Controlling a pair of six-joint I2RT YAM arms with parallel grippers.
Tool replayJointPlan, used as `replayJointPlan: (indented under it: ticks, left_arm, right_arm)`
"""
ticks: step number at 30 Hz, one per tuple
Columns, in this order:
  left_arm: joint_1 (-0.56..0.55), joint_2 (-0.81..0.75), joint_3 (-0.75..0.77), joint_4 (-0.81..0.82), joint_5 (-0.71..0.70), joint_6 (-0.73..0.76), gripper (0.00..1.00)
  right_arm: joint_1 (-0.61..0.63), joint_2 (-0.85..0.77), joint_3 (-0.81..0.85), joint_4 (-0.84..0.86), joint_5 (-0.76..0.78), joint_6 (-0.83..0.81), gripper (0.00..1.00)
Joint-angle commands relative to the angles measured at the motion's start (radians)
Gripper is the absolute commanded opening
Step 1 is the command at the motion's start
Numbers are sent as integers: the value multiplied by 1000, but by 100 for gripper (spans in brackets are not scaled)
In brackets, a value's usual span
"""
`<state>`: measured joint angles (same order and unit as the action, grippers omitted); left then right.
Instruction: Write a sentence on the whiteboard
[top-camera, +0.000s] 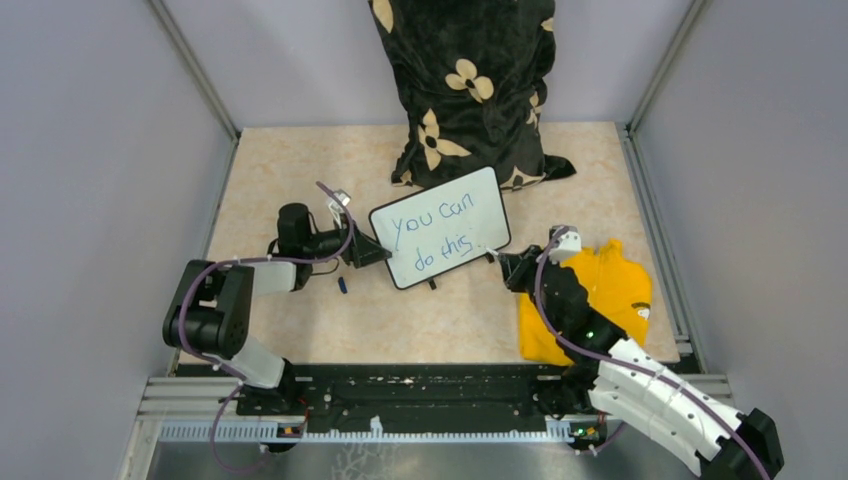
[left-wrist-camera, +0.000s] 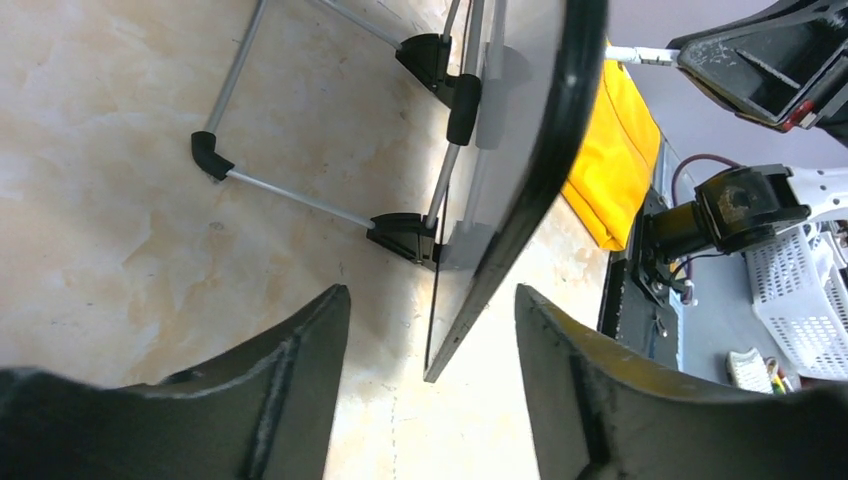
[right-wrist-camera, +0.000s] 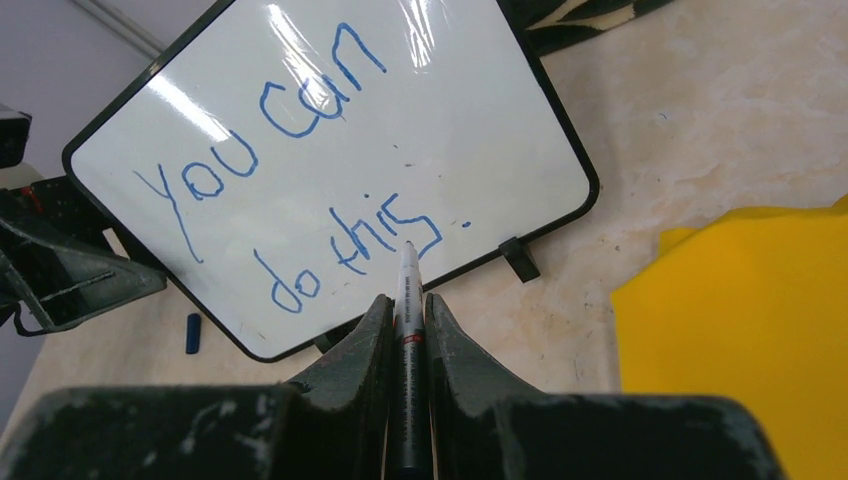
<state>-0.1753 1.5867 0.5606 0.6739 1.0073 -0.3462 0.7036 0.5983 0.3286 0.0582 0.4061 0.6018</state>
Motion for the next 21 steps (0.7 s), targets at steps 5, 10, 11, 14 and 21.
replayJointPlan:
  ticks: [5, 10, 11, 14, 21]
  left_arm:
    - [-3, -110, -30, -17, -30, 14, 99]
    - [-3, -233, -11, -218, -138, 104, 99]
    - [-3, -275, 2, -290, -188, 114, 99]
    - [-3, -410, 30, -425, -388, 109, 99]
    - [-3, -607, 192, -892, -940, 27, 99]
  right_arm:
    - [-13, -46, 15, -16, -42, -17, 0]
    - [-12, -77, 28, -45, -59, -28, 0]
    - [-13, -88, 34, -54, -66, -31, 0]
    - [-13, -116, 48, -77, -94, -48, 0]
    - [-12, -145, 100, -123, -172, -46, 0]
